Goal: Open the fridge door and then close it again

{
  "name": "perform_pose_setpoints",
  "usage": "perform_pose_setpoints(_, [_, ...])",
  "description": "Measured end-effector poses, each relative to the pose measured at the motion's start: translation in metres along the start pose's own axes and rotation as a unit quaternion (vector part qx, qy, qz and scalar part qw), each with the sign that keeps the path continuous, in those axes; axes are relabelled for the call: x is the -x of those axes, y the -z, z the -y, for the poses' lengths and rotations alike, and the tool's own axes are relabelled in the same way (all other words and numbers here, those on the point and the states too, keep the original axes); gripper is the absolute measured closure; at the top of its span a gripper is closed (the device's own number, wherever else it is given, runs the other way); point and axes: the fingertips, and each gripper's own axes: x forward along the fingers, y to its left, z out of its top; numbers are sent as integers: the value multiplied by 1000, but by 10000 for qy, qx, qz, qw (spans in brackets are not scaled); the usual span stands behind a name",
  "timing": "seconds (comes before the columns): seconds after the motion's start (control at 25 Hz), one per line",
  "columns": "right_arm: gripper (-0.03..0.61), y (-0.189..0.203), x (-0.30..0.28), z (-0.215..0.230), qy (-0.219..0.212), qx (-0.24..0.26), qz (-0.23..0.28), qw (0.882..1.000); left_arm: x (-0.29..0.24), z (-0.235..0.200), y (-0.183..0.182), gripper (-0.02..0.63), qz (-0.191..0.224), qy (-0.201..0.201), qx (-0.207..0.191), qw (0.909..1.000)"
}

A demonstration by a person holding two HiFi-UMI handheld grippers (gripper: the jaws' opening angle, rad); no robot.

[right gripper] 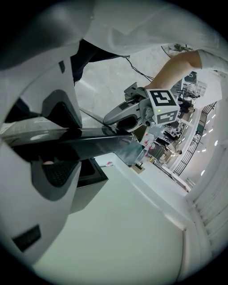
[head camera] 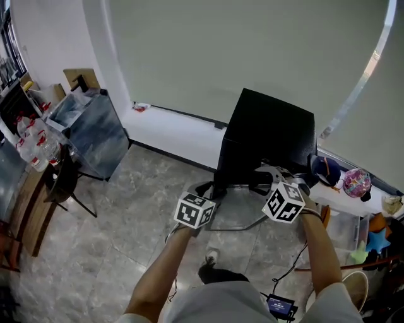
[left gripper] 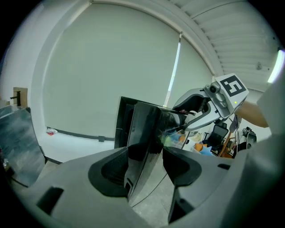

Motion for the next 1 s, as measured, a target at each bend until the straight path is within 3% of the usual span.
perform_pose_setpoints(0.72, [350, 11, -20, 31, 428, -375, -361, 9977, -37, -31, -24, 391, -183, 728, -358, 9965])
perform_pose_setpoints(1.0, [339, 12, -26, 45, 819, -642, -301, 9941, -44, -42, -32, 391, -196, 1047, -359, 9937])
